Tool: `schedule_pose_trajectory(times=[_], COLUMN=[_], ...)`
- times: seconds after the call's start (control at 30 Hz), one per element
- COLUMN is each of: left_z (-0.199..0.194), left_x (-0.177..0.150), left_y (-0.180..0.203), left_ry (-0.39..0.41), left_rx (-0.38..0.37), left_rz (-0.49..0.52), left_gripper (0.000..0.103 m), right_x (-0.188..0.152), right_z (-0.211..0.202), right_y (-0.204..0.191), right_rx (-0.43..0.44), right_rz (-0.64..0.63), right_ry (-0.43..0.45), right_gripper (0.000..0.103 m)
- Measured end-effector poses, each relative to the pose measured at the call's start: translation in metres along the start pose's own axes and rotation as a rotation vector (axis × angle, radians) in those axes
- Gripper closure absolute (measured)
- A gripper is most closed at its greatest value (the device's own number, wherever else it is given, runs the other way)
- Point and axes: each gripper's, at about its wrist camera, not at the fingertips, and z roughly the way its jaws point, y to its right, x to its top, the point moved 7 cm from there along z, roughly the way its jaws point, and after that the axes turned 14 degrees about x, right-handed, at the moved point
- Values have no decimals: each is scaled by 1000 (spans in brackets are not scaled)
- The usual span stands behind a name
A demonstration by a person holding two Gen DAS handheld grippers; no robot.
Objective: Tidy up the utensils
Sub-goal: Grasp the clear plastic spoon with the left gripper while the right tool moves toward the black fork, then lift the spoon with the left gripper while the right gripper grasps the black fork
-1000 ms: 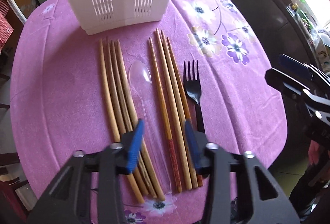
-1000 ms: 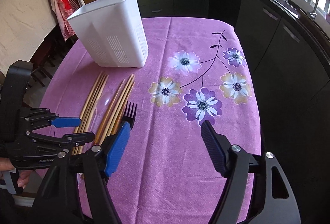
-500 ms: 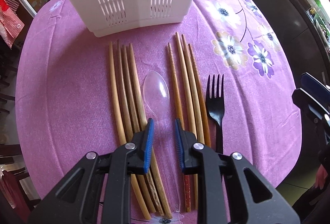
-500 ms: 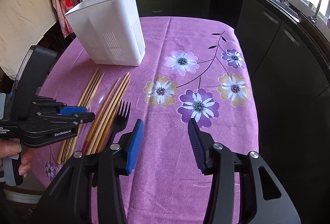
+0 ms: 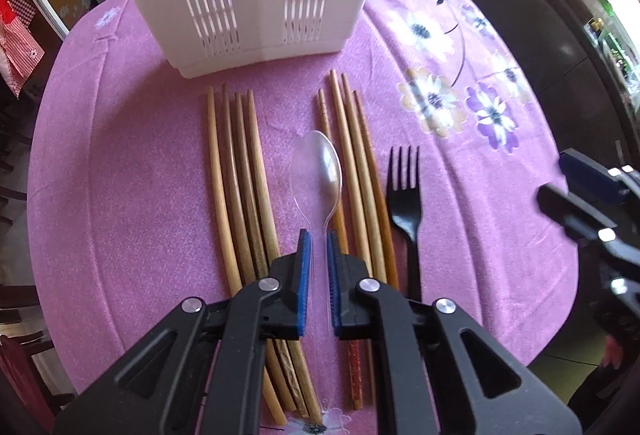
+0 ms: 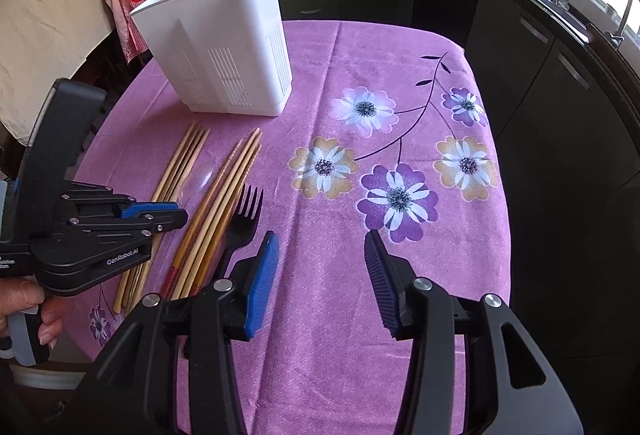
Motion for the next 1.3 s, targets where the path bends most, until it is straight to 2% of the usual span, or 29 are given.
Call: schedule_pose_trajectory(times=[0.13,0.27,0.4,0.6,0.9,0.93,1.13,1.23,1.3], left_z=[-35,-70,-96,-115,-122,-123,-121,-129,-140], left_x=[3,7,2,-4,-10,-11,-12,-7,0], left_y=[-9,-21,-34,-40,-41,-41,-42,-47,-52], left_ry=[111,227,308,367,399,398,390,402,428], left_rx=[-21,-39,-37,-46,-44,-44,-43,-63,-73], left_rz=[-29,-66,-84,-78,-59,-54,-47,-67,-86], left_gripper=[94,95,95,95,95,95,95,95,95], right_x=[-9,-16,-17,-15,-11,-12,-8,-2,5], right_z=[18,37,53,70,88,92,94,74,53], right_y=[-12,-26,-35,-46,-61,-61,-62,-61,-63], right_rx=[69,110,95,91,44,33,31,93,137], right_rz=[32,50,55,81,77,73,51,56,56], right_ry=[-67,-128,-172,-222,-277,-287,-254,-163,-66], right_gripper=[75,79,83,83,83,86,94,94,94])
